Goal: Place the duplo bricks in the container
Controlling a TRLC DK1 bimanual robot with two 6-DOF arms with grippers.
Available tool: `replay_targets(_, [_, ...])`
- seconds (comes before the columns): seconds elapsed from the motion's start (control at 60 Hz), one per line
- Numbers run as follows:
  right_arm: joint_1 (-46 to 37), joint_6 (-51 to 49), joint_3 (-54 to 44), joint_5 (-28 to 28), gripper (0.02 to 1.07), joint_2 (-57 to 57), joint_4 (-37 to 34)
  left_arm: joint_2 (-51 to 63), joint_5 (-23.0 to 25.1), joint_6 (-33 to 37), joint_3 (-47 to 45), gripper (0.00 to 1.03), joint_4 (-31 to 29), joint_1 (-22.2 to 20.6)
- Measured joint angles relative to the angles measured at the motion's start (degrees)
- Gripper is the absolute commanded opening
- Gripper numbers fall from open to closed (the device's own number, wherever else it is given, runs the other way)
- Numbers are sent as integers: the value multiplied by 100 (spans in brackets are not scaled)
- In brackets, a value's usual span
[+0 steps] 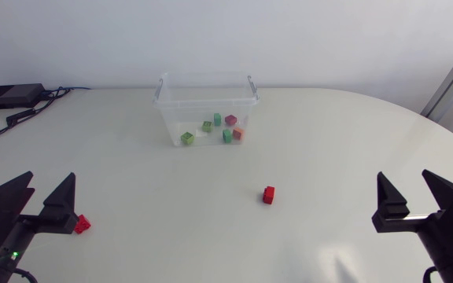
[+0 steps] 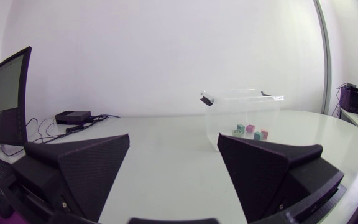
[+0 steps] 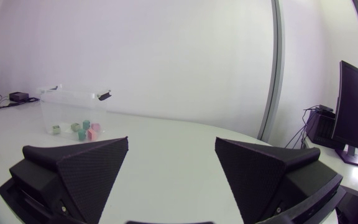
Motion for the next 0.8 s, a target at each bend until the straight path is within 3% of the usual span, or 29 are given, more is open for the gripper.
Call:
replay_targets(0.45, [81,0,0,2,103,0,2,103,0,-9,319,99,-258,146])
replay_targets(0.8, [188,-4,216,0,103,264,17,2135,4,-70,1928,99,-905,278])
